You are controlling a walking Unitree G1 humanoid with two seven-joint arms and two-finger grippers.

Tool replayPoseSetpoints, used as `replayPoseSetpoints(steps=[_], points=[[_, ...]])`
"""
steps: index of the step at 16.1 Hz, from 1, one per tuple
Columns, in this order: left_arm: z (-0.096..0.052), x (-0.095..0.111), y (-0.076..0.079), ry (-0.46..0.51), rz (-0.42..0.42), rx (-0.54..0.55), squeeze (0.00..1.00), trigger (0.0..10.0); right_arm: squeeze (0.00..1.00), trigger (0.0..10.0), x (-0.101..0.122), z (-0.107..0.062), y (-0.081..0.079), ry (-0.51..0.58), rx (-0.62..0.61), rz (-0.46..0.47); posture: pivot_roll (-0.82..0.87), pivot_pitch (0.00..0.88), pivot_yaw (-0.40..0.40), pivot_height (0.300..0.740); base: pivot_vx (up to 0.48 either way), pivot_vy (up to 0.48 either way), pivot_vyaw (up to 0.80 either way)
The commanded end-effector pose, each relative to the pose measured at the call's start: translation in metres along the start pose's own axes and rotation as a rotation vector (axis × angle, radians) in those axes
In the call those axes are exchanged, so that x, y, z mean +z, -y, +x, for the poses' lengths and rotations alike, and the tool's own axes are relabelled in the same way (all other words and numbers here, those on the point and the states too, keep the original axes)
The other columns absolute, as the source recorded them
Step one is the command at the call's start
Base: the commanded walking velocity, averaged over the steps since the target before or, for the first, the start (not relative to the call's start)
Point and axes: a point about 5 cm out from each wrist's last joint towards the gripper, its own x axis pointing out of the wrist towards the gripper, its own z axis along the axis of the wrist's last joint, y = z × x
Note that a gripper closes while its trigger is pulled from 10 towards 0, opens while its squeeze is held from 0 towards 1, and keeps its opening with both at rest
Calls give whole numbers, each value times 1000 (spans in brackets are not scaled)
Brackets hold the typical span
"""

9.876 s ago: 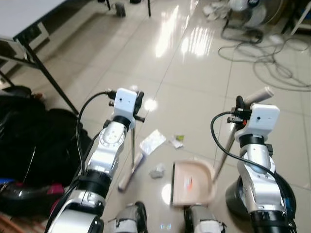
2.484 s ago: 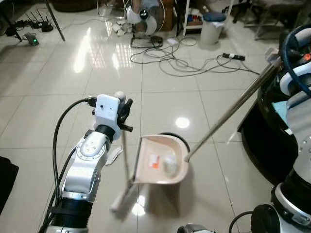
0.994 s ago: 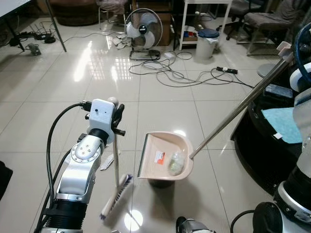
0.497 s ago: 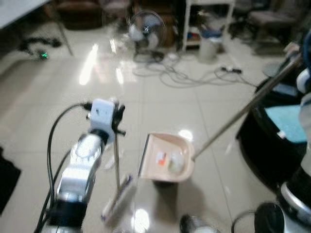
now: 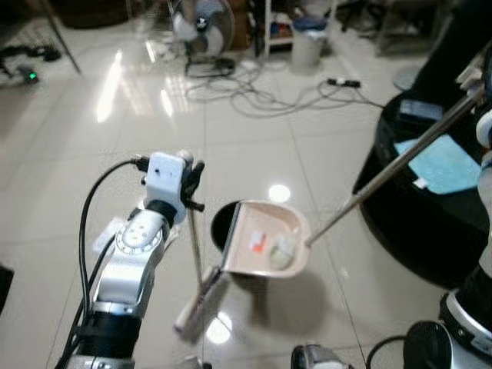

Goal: Sweep floor

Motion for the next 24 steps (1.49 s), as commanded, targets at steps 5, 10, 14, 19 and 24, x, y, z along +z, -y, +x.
replayPoseSetpoints(steps=[5, 10, 14, 19, 24], points=[[-5, 4, -10, 18, 35, 35, 0, 10000, 0, 10000, 5, -2, -9, 15, 50, -17, -134, 84, 22, 740, 0, 0, 114], [-5, 5, -10, 28, 39, 40, 0, 10000, 0, 10000, 4, -1, -11, 19, 51, 13, -135, 72, 14, 740, 325, 0, 424], [-5, 5, -9, 32, 37, 37, 0, 10000, 0, 10000, 3, -2, -11, 13, 63, 7, -136, 64, 13, 740, 357, 0, 0], [-4, 6, -9, 34, 37, 40, 0, 10000, 0, 10000, 1, -2, -11, 9, 81, -9, -132, 67, 12, 740, 363, 0, 0], [-6, 5, -10, 30, 34, 51, 0, 10000, 0, 10000, -2, -2, -16, -9, 111, -64, -129, 75, 8, 740, 362, 0, 606]])
